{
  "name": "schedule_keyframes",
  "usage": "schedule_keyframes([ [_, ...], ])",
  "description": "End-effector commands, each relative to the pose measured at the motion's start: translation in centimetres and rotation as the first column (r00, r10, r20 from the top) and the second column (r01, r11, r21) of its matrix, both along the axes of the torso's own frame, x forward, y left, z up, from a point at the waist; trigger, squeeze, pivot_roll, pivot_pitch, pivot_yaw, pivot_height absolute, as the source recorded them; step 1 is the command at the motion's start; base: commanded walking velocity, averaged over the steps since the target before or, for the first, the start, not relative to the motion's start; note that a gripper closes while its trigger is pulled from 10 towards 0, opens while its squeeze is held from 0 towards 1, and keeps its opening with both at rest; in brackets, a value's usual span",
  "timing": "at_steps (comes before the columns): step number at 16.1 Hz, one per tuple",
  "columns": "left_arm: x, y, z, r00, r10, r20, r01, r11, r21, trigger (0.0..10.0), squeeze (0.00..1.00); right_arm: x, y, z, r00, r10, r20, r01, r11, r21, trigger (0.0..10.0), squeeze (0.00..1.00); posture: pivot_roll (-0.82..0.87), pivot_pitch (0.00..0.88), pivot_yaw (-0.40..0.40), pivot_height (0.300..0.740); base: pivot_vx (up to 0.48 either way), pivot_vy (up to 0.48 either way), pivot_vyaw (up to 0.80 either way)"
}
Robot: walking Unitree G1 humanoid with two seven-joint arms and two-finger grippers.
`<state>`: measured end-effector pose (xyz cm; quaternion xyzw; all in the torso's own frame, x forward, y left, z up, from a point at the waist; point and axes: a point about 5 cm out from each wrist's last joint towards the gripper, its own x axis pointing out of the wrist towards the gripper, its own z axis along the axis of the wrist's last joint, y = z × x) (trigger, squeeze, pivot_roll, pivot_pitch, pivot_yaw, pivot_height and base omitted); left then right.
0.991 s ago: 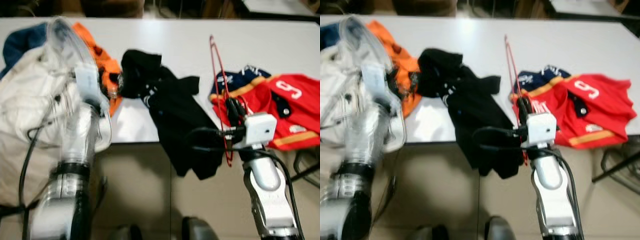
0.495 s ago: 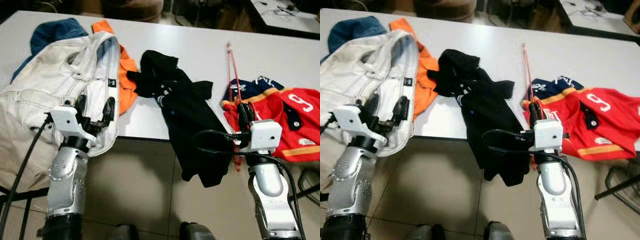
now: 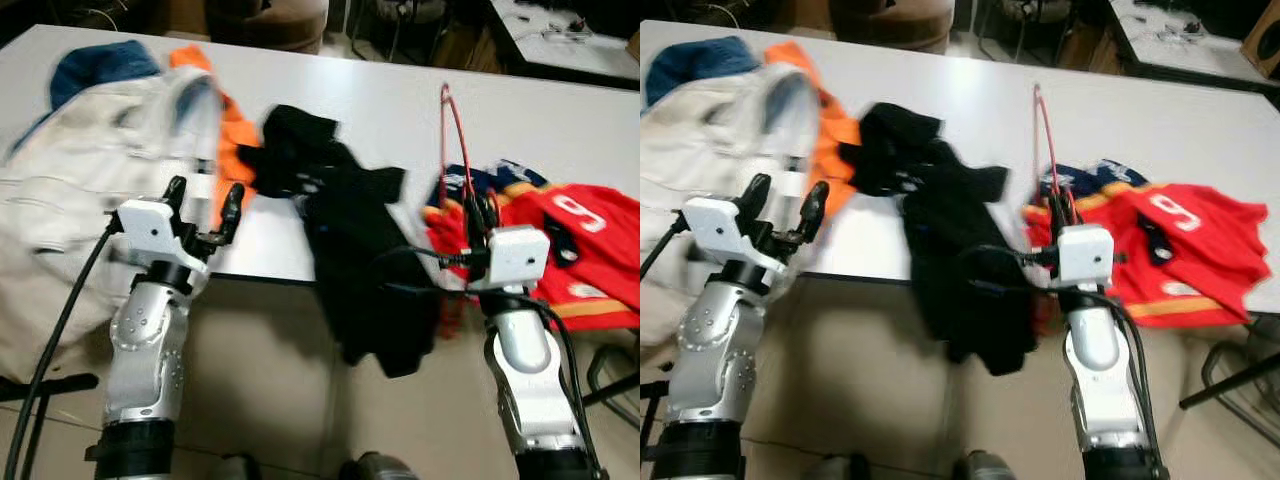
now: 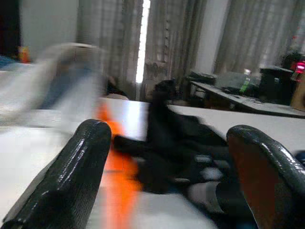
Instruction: Hang hanger
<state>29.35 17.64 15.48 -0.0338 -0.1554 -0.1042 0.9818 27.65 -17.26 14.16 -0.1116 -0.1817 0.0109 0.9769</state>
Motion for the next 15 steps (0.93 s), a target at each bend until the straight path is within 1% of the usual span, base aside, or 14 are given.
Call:
schedule_keyframes([
  [1, 0.3, -1.3, 0.3, 0.999, -0.051, 0.012, 0.051, 0.999, 0.000, 10.0, 0.00, -0.1, -0.9, -0.4, 0.999, -0.031, -0.010, 0.030, 1.000, -0.007, 0.0, 0.00, -0.19, 0.080, -0.026, 0.740, 0.000, -0.480, 0.00],
  [4, 0.5, -1.2, 0.5, 0.999, -0.045, 0.018, 0.045, 0.999, -0.010, 10.0, 0.00, -0.2, -0.6, -0.2, 1.000, -0.020, 0.007, 0.020, 1.000, -0.015, 0.0, 0.00, -0.19, 0.080, -0.026, 0.740, 0.000, -0.480, 0.00],
  [5, 0.7, -1.2, 0.6, 0.999, -0.039, 0.025, 0.039, 0.999, -0.020, 10.0, 0.00, 0.0, -0.2, 0.5, 0.999, 0.000, 0.036, 0.001, 1.000, -0.019, 0.0, 0.00, -0.19, 0.080, -0.022, 0.740, 0.000, -0.454, 0.00],
  [6, 0.9, -1.1, 0.8, 0.999, -0.022, 0.025, 0.023, 0.999, -0.029, 10.0, 0.00, 0.3, 0.1, 1.4, 0.997, 0.022, 0.068, -0.020, 1.000, -0.021, 0.0, 0.00, -0.19, 0.080, -0.020, 0.740, 0.000, 0.000, 0.00],
  [7, 1.2, -1.0, 0.8, 1.000, -0.013, 0.017, 0.013, 1.000, -0.020, 10.0, 0.00, 0.6, 0.5, 2.7, 0.993, 0.052, 0.105, -0.052, 0.999, -0.007, 0.0, 0.00, -0.19, 0.079, -0.016, 0.740, 0.000, 0.000, 0.00],
  [8, 1.5, -1.1, 0.7, 1.000, -0.010, 0.011, 0.010, 1.000, -0.010, 10.0, 0.00, 1.2, 1.0, 5.0, 0.981, 0.122, 0.152, -0.128, 0.991, 0.028, 0.0, 0.00, -0.19, 0.079, -0.011, 0.740, 0.000, 0.000, 0.00],
  [9, 1.6, -1.1, 0.7, 1.000, -0.013, 0.009, 0.013, 1.000, -0.007, 10.0, 0.00, 1.6, 0.8, 6.6, 0.971, 0.151, 0.183, -0.162, 0.986, 0.049, 0.0, 0.00, -0.19, 0.079, -0.006, 0.740, 0.000, 0.000, 0.00],
  [10, 1.7, -1.1, 0.6, 1.000, -0.014, 0.007, 0.014, 1.000, -0.003, 10.0, 0.00, 2.0, 0.4, 7.8, 0.965, 0.175, 0.194, -0.189, 0.980, 0.054, 0.0, 0.00, -0.20, 0.078, -0.002, 0.740, 0.000, 0.000, 0.00],
  [11, 1.8, -1.1, 0.6, 1.000, -0.015, 0.006, 0.015, 1.000, -0.004, 10.0, 0.00, 2.2, -0.1, 8.5, 0.961, 0.193, 0.198, -0.205, 0.978, 0.040, 0.0, 0.00, -0.20, 0.079, 0.002, 0.740, 0.000, 0.000, 0.00],
  [12, 2.0, -1.2, 0.7, 1.000, -0.021, 0.006, 0.021, 1.000, -0.007, 10.0, 0.00, 2.5, -1.5, 9.9, 0.953, 0.239, 0.184, -0.241, 0.970, -0.014, 0.0, 0.00, -0.21, 0.080, 0.006, 0.740, 0.000, 0.000, 0.00],
  [13, 2.1, -1.3, 0.8, 1.000, -0.026, 0.006, 0.026, 1.000, -0.009, 10.0, 0.00, 2.5, -2.7, 10.6, 0.953, 0.256, 0.165, -0.250, 0.967, -0.052, 0.0, 0.00, -0.21, 0.081, 0.009, 0.740, 0.000, 0.000, 0.00],
  [14, 2.3, -1.6, 0.7, 0.999, -0.038, 0.002, 0.038, 0.999, -0.014, 10.0, 0.00, 2.4, -5.2, 11.7, 0.957, 0.248, 0.148, -0.233, 0.966, -0.110, 0.0, 0.00, -0.22, 0.081, 0.013, 0.740, 0.000, 0.000, 0.00],
  [15, 2.5, -1.7, 0.6, 0.999, -0.046, -0.006, 0.045, 0.999, -0.022, 10.0, 0.00, 2.1, -6.5, 11.8, 0.959, 0.272, 0.074, -0.257, 0.952, -0.168, 0.0, 0.00, -0.22, 0.081, 0.013, 0.740, 0.000, 0.000, 0.00],
])
